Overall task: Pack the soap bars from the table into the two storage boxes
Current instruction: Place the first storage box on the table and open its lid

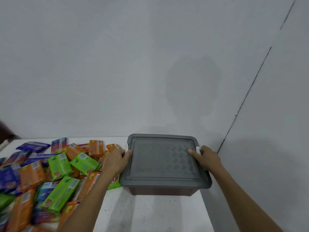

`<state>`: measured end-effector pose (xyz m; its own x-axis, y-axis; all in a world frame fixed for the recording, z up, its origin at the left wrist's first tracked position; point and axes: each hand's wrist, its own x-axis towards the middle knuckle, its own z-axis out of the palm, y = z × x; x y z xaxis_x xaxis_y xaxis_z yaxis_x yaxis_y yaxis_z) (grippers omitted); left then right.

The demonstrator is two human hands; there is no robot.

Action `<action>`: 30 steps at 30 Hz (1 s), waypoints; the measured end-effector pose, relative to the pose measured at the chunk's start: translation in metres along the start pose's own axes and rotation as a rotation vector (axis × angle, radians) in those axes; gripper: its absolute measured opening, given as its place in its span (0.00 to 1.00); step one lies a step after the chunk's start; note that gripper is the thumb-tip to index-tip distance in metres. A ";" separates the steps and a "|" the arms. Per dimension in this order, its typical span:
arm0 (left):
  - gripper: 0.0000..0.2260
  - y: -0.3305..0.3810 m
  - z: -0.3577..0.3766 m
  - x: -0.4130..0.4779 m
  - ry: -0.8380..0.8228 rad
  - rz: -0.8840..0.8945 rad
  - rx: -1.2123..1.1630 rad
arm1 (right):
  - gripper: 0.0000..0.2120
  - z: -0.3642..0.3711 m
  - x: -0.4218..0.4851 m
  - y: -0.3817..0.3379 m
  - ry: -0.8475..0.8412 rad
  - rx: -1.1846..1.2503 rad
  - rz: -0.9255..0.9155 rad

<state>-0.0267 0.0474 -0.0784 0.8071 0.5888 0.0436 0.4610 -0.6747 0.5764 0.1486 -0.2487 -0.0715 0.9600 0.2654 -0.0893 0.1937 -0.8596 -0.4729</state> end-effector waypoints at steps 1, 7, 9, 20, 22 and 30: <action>0.23 -0.005 0.000 0.000 -0.034 -0.016 -0.063 | 0.25 -0.001 0.000 0.002 -0.011 0.077 0.003; 0.19 -0.017 -0.002 -0.008 -0.207 -0.355 -0.825 | 0.26 -0.001 -0.014 0.015 -0.093 0.707 0.093; 0.22 -0.023 0.002 -0.008 -0.208 -0.461 -0.937 | 0.23 0.002 -0.018 0.016 -0.116 0.833 0.161; 0.17 -0.001 -0.002 -0.021 0.273 -0.080 -0.229 | 0.24 0.004 -0.025 0.008 0.383 0.050 -0.131; 0.18 0.003 -0.006 -0.020 0.264 -0.022 -0.087 | 0.23 0.006 -0.027 0.005 0.364 -0.003 -0.145; 0.17 0.015 -0.008 -0.023 0.113 -0.015 0.054 | 0.30 0.014 -0.020 0.016 0.210 0.040 -0.135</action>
<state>-0.0417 0.0274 -0.0642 0.7544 0.6436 0.1288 0.4948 -0.6866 0.5327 0.1299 -0.2617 -0.0897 0.9478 0.2766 0.1588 0.3187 -0.8035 -0.5029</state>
